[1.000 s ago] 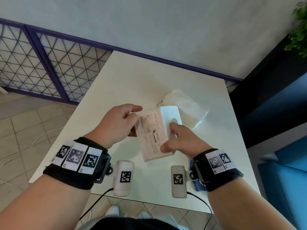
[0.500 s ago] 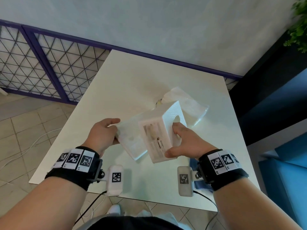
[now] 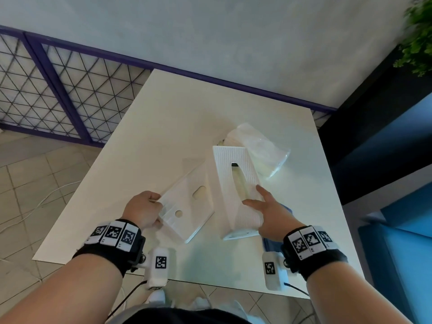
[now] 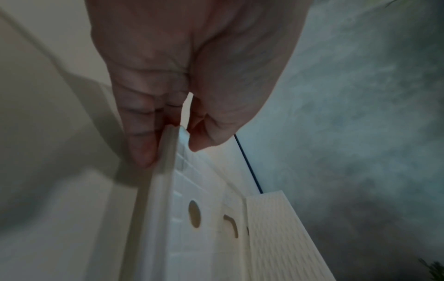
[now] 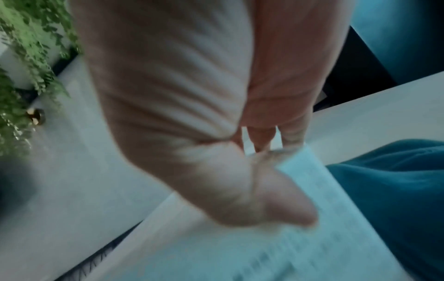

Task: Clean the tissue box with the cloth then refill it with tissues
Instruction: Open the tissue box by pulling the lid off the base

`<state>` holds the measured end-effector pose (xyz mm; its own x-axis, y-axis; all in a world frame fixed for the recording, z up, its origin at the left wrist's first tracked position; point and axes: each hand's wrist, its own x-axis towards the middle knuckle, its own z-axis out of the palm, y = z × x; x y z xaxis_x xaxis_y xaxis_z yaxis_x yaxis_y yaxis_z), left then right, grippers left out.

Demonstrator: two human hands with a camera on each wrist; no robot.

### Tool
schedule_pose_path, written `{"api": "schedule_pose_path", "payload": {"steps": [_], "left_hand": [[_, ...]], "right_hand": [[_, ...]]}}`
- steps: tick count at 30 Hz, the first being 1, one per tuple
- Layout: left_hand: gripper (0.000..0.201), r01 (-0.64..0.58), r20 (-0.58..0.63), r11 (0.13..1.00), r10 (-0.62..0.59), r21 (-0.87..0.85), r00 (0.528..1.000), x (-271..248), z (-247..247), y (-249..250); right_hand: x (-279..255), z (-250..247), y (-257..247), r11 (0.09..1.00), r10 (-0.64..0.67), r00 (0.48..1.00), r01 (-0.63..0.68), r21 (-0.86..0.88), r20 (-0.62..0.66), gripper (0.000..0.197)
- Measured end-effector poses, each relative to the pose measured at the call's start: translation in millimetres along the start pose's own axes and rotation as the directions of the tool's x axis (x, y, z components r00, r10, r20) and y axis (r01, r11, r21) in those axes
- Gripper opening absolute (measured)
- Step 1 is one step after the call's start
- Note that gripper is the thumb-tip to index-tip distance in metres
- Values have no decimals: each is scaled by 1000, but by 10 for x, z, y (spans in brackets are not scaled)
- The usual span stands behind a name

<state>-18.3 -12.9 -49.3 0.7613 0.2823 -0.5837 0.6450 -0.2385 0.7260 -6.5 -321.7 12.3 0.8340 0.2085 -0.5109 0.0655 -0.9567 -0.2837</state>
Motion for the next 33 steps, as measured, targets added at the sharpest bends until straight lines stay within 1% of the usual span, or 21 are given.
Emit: {"api": "schedule_pose_path", "payload": {"steps": [2, 4, 5, 7, 9, 11, 14, 17, 19, 20, 22, 24, 25, 26, 27, 28, 29, 30, 31, 32, 33], "left_hand": [[23, -32, -5, 996, 33, 85, 999, 23, 15, -39], [18, -72, -18, 975, 78, 211, 997, -6, 23, -19], [15, -97, -15, 960, 104, 263, 994, -20, 31, -10], [15, -131, 32, 928, 128, 349, 991, -38, 52, 2], [18, -137, 78, 890, 114, 435, 990, -35, 37, -12], [17, -118, 65, 867, 99, 484, 993, -14, -34, -39], [13, -71, 13, 883, 73, 464, 997, -30, -173, -77], [16, -58, 32, 884, 48, 464, 998, -116, -219, -95], [21, -20, 113, 922, -26, 386, 993, -177, -149, -87], [24, 17, 174, 935, -84, 355, 981, -203, -87, -80], [32, 64, 308, 929, -185, 364, 933, -247, 83, -67], [41, 4, 405, 900, -200, 436, 892, -270, 229, -22], [41, -69, 443, 889, -157, 453, 883, -267, 289, -9], [35, -163, 462, 874, -77, 458, 884, -243, 325, 4], [25, -271, 446, 846, 43, 460, 894, -218, 329, 33], [15, -377, 412, 789, 174, 485, 895, -180, 303, 61], [7, -468, 390, 697, 284, 543, 876, -143, 267, 89], [15, -537, 392, 586, 366, 607, 844, -93, 237, 103], [34, -575, 428, 458, 391, 677, 815, -12, 214, 87], [48, -589, 464, 354, 378, 727, 801, 67, 190, 73], [55, -587, 497, 276, 333, 761, 801, 124, 172, 86]], "right_hand": [[44, 32, 8, 995, 51, 998, -52, 85, 24, 78], [95, 45, -68, 978, 120, 992, -123, 170, 28, 68], [127, 57, -125, 968, 167, 986, -169, 184, 26, 71], [205, 92, -241, 949, 264, 964, -262, 173, 11, 90], [276, 80, -349, 946, 300, 953, -293, 137, -41, 97], [345, -10, -427, 954, 288, 954, -278, 117, -81, 93], [495, -298, -543, 964, 235, 962, -212, 159, -141, 87], [759, -621, -722, 978, 172, 965, -142, 153, -199, 85], [990, -822, -883, 987, 127, 964, -98, 130, -234, 86], [1103, -907, -977, 991, 100, 963, -76, 107, -250, 84], [1321, -1050, -1175, 999, 47, 960, -45, 14, -276, 80], [1538, -1137, -1345, 993, -3, 957, -31, -113, -292, 80], [1634, -1162, -1405, 987, -23, 956, -24, -156, -291, 80], [1730, -1183, -1454, 983, -38, 958, -15, -183, -283, 79], [1822, -1195, -1488, 980, -51, 960, -5, -200, -274, 77], [1899, -1208, -1517, 975, -60, 963, 0, -222, -264, 75], [1959, -1220, -1537, 967, -65, 964, -2, -254, -258, 74], [2013, -1227, -1552, 958, -70, 963, -8, -288, -258, 75], [2071, -1218, -1557, 950, -68, 964, -15, -311, -256, 76], [2127, -1200, -1555, 948, -56, 968, -26, -316, -246, 79], [2190, -1167, -1547, 951, -44, 970, -33, -308, -238, 81]]}}
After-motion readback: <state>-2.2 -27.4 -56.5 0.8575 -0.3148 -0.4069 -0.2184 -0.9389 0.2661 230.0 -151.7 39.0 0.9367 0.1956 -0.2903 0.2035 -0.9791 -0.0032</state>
